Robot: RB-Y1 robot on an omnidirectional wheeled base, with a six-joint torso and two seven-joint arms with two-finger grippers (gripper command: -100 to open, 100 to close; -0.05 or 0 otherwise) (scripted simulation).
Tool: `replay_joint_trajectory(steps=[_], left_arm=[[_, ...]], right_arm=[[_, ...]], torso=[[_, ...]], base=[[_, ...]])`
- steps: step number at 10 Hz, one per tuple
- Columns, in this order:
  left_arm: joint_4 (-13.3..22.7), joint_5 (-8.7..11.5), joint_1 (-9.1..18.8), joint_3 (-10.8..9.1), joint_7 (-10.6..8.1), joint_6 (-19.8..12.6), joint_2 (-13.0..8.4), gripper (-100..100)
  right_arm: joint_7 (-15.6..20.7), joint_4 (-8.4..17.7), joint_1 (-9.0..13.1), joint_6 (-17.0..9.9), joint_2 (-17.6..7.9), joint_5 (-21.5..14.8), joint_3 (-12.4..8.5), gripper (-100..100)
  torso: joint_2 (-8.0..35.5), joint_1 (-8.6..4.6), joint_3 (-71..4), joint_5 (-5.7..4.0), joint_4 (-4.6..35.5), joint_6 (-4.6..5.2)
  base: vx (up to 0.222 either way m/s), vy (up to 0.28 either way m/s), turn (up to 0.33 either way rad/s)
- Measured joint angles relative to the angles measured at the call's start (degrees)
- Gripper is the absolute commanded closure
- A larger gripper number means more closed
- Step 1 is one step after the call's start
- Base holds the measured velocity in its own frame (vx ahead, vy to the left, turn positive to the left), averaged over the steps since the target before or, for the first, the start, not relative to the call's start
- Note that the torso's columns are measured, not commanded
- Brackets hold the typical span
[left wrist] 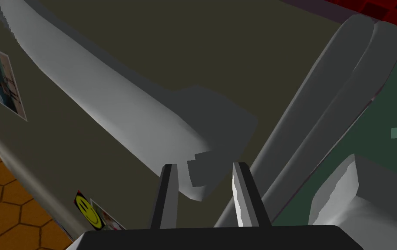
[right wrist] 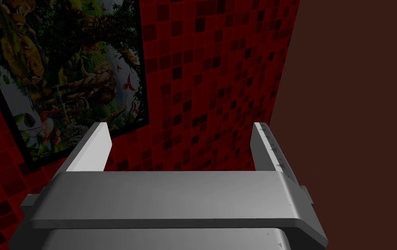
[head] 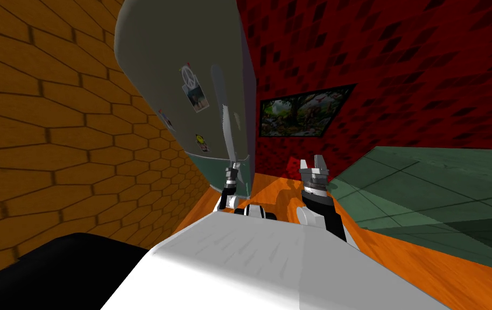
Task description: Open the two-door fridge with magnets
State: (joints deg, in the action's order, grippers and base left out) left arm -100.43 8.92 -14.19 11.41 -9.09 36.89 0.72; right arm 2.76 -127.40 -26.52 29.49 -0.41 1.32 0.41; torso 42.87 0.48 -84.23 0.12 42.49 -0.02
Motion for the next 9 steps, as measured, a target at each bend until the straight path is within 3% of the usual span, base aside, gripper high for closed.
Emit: replay_joint_trajectory(steps=[6,9], left_arm=[[-2.60,-0.28,-1.46,4.34,-3.52,-2.43,-4.14,100],[-4.17,-0.25,-1.60,6.70,-6.11,-3.32,-7.30,100]], right_arm=[[0.00,0.00,-0.01,0.00,0.00,0.00,0.00,0],[0.00,0.00,0.00,0.00,-0.01,0.00,-0.01,0]], torso=[[-0.57,0.13,-0.47,-0.13,0.31,-0.39],[-0.26,0.50,-0.28,0.01,0.36,-0.43]], base=[[-0.219,0.220,-0.094],[-0.251,0.238,-0.100]])
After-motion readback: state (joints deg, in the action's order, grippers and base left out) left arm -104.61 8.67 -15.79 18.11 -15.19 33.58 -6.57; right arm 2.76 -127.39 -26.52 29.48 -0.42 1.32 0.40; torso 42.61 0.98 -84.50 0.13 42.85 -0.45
